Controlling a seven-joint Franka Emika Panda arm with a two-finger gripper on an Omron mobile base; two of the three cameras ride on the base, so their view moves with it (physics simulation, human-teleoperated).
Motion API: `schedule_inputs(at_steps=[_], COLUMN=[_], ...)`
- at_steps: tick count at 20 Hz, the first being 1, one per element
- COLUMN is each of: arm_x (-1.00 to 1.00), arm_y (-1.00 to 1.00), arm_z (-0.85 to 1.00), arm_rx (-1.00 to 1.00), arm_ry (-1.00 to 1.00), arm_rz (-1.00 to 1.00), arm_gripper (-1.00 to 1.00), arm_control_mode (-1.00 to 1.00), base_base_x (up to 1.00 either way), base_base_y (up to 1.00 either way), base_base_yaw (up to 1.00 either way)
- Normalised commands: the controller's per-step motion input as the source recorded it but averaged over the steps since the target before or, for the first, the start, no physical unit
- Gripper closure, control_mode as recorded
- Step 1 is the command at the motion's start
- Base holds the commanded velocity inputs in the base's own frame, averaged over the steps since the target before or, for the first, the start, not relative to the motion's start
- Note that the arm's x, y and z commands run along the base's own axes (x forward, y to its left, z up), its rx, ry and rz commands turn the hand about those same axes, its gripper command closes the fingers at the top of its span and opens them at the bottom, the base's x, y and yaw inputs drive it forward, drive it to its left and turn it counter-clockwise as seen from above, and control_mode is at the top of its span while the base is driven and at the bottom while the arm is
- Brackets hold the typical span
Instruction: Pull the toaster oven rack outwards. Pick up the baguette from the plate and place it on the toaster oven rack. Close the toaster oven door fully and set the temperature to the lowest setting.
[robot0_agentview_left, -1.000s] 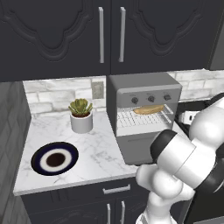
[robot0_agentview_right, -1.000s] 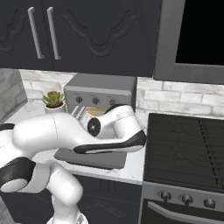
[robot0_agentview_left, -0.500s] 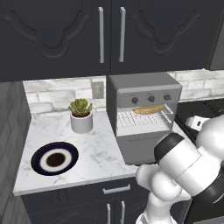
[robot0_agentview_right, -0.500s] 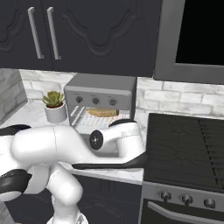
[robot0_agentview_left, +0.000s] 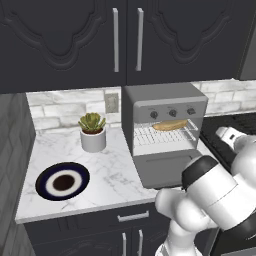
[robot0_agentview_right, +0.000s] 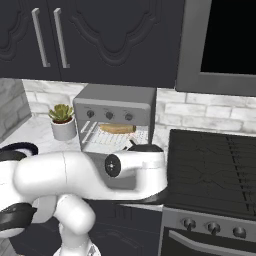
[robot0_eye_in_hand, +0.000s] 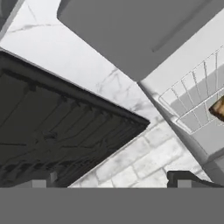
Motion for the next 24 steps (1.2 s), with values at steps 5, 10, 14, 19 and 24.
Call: schedule_inputs(at_steps=[5,10,14,19,24], arm_x=[0.00,0.00,0.00,0.00,-0.02], arm_y=[-0.01,-0.07,-0.11,-0.21,-0.28], arm_z=[0.17,0.50,0.69,0.85,0.82], arm_rx=[0.35,0.33,0.26,0.24,0.29], arm_ry=[-0.31,-0.13,-0.01,0.01,0.05], arm_rz=[0.00,0.00,0.00,0.04,0.07], arm_gripper=[-1.00,-1.00,-1.00,-1.00,-1.00], arm_control_mode=[-1.00,-1.00,-1.00,-1.00,-1.00], base_base_x=[0.00,0.00,0.00,0.00,0.00], base_base_y=[0.00,0.00,0.00,0.00,0.00], base_base_yaw=[0.00,0.00,0.00,0.00,0.00])
